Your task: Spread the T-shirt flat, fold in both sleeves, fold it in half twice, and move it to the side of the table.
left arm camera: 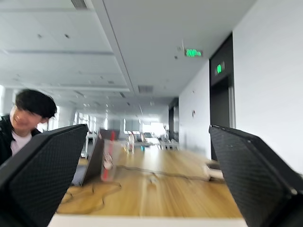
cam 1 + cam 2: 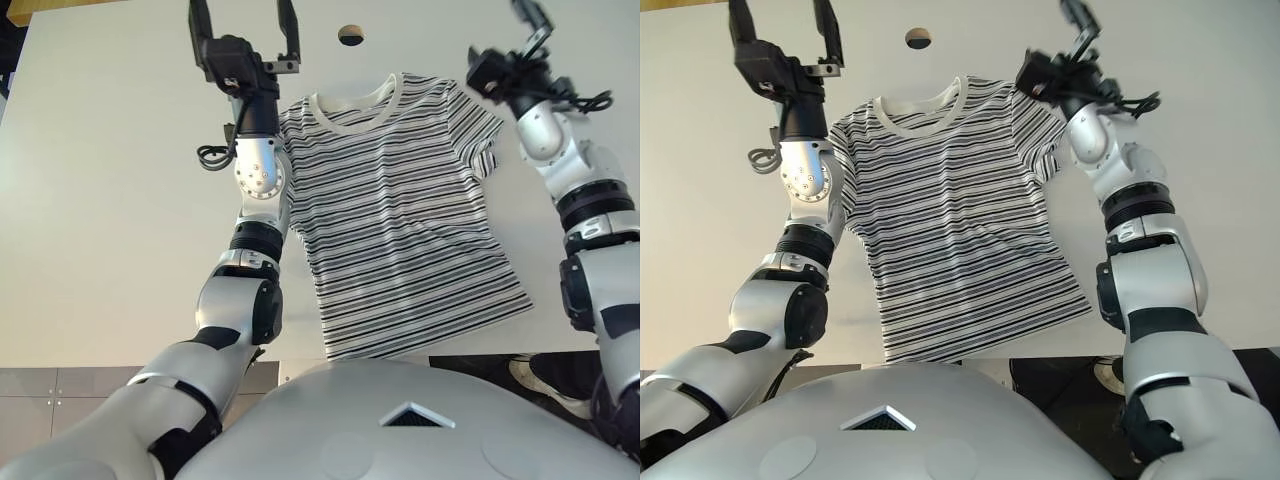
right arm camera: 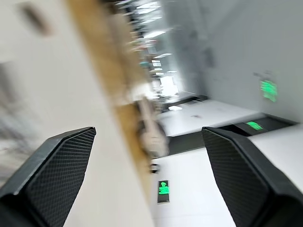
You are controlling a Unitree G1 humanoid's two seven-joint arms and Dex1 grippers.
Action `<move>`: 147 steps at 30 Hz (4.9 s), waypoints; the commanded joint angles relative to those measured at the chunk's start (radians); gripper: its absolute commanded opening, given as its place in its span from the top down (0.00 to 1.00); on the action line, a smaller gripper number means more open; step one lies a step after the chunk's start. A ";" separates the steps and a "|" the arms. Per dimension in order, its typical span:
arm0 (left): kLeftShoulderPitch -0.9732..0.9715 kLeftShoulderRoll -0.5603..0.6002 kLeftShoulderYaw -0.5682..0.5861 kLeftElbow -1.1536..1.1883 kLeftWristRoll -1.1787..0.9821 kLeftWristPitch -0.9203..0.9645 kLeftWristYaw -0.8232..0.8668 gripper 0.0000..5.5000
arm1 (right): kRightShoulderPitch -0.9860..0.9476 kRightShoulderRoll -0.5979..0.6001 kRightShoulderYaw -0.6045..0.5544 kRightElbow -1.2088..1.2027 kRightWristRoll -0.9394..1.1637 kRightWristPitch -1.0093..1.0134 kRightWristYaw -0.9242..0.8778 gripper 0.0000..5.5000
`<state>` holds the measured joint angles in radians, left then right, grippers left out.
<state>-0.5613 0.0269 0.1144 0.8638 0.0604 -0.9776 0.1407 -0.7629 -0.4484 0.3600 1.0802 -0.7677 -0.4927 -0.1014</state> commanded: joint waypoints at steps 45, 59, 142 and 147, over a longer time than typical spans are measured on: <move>0.214 0.524 -0.537 -0.470 0.766 0.278 -0.326 0.14 | 0.568 -0.168 -0.173 -1.083 0.276 -0.011 0.168 0.25; 0.257 0.732 -0.602 -0.480 0.822 0.291 -0.349 0.14 | 0.591 -0.152 -0.167 -1.089 0.226 0.001 0.192 0.25; -0.143 0.653 -0.916 0.292 0.955 0.331 0.034 0.98 | 0.655 -0.039 -0.247 -1.084 0.308 -0.040 0.150 0.24; -0.097 0.695 -0.825 0.230 0.854 0.306 0.092 0.98 | 0.657 -0.023 -0.250 -1.085 0.313 -0.034 0.139 0.24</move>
<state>-0.7131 0.6959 -0.7497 1.1183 0.9618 -0.6467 0.2188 -0.1053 -0.4792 0.1224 0.0068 -0.4662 -0.5389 0.0381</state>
